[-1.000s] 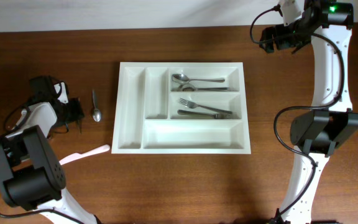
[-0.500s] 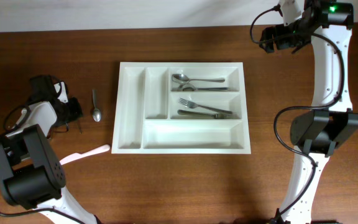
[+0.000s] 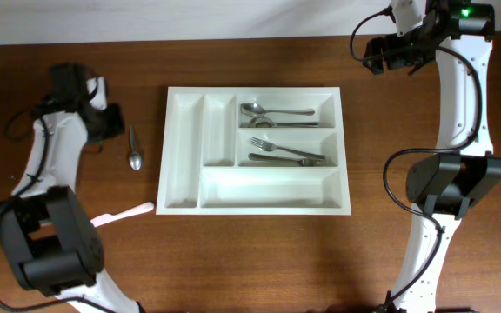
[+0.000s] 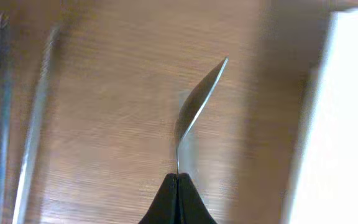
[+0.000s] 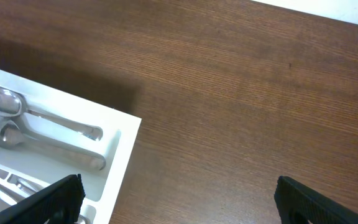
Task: Pack container
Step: 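Place the small spoon in the tray's left narrow compartment, then grasp the teaspoon left of the tray with the left gripper, then lower the teaspoon into the left narrow compartment and release, then move the left gripper down to the white plastic knife, then close the left gripper on the knife handle and lift it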
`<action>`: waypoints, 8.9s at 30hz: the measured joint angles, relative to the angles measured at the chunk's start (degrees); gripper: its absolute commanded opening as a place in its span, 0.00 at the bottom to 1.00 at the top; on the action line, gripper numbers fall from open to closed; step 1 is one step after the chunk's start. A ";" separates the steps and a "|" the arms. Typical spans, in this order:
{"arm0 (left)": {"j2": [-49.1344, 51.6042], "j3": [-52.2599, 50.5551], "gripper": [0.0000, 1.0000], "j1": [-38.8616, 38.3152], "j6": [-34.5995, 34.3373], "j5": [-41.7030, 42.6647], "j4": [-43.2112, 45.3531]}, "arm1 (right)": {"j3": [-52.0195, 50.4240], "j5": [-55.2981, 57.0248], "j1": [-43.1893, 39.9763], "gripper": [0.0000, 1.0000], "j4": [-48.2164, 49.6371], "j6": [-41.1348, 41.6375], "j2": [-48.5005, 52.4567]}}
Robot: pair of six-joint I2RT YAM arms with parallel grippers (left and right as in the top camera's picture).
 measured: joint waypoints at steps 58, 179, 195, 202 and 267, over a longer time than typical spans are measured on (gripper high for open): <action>1.40 -0.98 0.61 -5.33 -15.85 -10.99 -3.82 | 0.00 0.00 0.00 0.99 0.00 0.02 0.00; -6.60 28.68 0.73 -22.12 -8.94 -12.50 -51.87 | 0.00 -0.02 0.00 0.99 0.00 -0.02 0.00; -22.12 -4.81 0.77 -11.17 -8.15 -15.80 -37.16 | 0.00 -0.02 0.00 0.99 0.00 0.02 0.00; -22.56 -17.55 0.84 -5.60 3.45 -16.48 -21.46 | 0.00 0.00 0.00 0.99 -0.02 0.00 0.00; -10.91 -33.79 0.52 3.23 21.92 -8.57 -0.22 | 0.00 -0.02 0.00 0.99 0.00 0.00 0.00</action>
